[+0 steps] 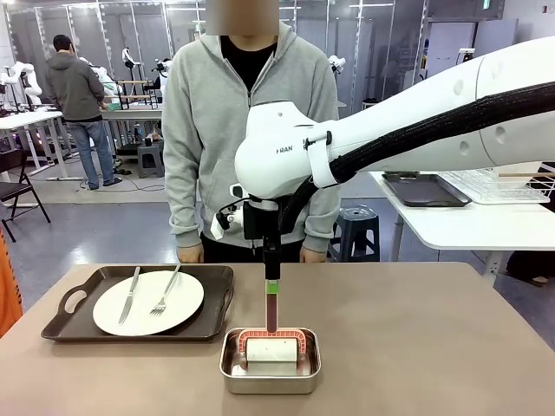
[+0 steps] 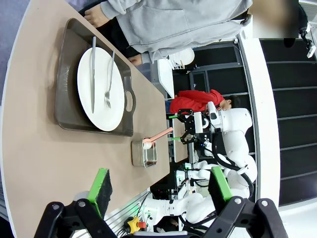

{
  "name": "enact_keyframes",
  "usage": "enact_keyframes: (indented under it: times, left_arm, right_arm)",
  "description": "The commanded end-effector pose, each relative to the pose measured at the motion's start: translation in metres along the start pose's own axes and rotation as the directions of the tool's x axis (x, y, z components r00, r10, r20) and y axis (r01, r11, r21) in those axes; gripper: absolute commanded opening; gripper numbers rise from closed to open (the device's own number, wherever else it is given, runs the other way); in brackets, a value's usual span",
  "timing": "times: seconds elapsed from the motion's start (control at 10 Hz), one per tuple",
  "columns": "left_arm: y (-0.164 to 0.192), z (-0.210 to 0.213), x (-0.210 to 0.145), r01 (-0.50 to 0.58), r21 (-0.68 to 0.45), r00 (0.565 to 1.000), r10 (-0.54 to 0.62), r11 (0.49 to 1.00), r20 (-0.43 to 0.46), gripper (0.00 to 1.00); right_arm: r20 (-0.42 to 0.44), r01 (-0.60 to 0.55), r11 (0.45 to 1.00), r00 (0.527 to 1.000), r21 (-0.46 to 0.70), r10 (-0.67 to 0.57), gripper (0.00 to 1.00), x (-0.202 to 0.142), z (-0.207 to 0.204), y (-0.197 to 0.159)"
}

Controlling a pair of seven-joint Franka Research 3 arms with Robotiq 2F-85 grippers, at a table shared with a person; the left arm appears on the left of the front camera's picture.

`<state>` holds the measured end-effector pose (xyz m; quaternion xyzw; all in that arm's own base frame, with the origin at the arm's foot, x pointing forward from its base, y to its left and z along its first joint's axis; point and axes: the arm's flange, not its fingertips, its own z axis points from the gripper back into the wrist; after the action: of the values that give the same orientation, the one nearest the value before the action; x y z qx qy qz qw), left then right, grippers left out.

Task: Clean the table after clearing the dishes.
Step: Place the Lint Roller back on top of the Airtight Container, then when the right (or left) Handle tray is removed, use the right hand (or left hand) to clean the right (or left) side of the table with the Lint Roller.

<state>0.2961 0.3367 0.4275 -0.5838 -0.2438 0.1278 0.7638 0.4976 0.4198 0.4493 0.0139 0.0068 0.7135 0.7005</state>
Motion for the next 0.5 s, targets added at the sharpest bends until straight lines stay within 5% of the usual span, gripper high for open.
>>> enact_keyframes:
  times: [0.0,0.4]
  left_arm:
    - [-0.0007,0.0025,-0.0013,0.011,-0.008,1.000,-0.011,1.000,0.000,1.00]
    - [-0.0007,0.0025,-0.0013,0.011,-0.008,1.000,-0.011,1.000,0.000,1.00]
  right_arm:
    - [0.000,-0.006,1.000,1.000,0.000,0.006,1.00,0.0014,0.0000,0.0022]
    - [0.000,-0.006,1.000,1.000,0.000,0.006,1.00,0.0014,0.0000,0.0022]
